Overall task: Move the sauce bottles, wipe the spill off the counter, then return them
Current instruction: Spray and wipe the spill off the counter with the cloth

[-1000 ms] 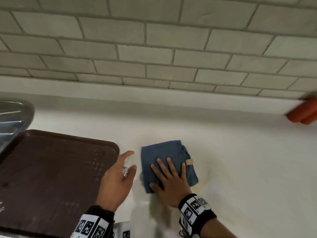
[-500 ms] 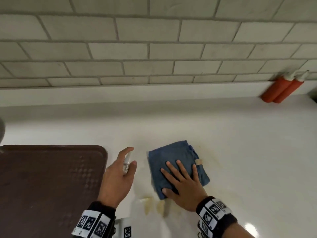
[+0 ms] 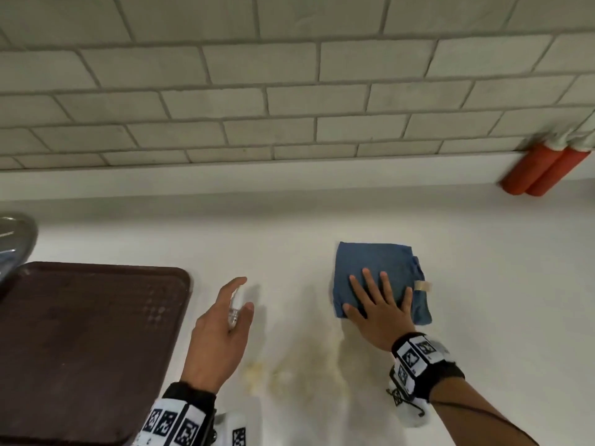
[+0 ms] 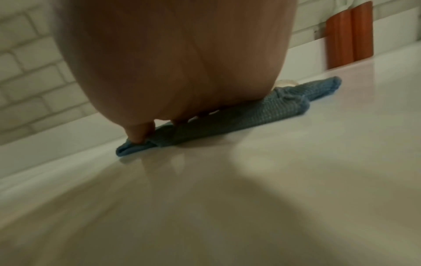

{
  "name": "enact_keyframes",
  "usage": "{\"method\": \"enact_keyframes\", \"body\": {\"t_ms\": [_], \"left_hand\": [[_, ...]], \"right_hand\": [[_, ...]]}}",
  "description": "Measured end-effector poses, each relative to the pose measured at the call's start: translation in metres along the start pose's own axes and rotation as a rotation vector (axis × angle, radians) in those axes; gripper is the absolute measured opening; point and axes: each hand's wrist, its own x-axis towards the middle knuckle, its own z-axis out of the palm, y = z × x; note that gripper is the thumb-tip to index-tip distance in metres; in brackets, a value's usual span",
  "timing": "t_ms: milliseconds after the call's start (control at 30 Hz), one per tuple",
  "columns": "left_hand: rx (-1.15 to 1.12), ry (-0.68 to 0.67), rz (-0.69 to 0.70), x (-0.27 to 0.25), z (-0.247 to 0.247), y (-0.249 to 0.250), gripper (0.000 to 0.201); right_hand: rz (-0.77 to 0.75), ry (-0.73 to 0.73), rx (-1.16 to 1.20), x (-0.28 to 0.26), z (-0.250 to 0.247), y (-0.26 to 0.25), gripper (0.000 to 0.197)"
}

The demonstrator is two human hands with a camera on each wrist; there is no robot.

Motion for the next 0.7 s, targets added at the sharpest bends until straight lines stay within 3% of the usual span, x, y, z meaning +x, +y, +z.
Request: {"method": "enact_keyframes", "body": {"t_ms": [167, 233, 333, 433, 567, 700], "left_hand": [[0.010, -0.007, -0.037, -0.017, 0.031, 0.021, 0.040], [0.017, -0.024, -0.036, -0.022, 0.041, 0.030, 0.039], [0.040, -0.017, -0.047, -0.029, 0.049, 0.039, 0.038], [0.045, 0.007, -0.073, -0.037, 0.052, 0.045, 0.038], [0.049, 0.029, -0.096, -0.048, 0.046, 0.042, 0.039], [0.035, 0.071, -0.104, -0.051, 0.029, 0.034, 0.041]], "right_hand": [[-0.252, 0.051, -0.130, -0.094, 0.041, 0.014, 0.067], [-0.339, 0.043, -0.130, -0.108, 0.042, 0.028, 0.066], [-0.303, -0.013, -0.117, -0.082, 0.030, 0.050, 0.067], [-0.215, 0.019, -0.065, -0.034, 0.010, 0.048, 0.070], [-0.181, -0.010, -0.056, 0.005, -0.003, 0.012, 0.080], [-0.236, -0.043, -0.065, -0.002, 0.004, -0.046, 0.080]]}}
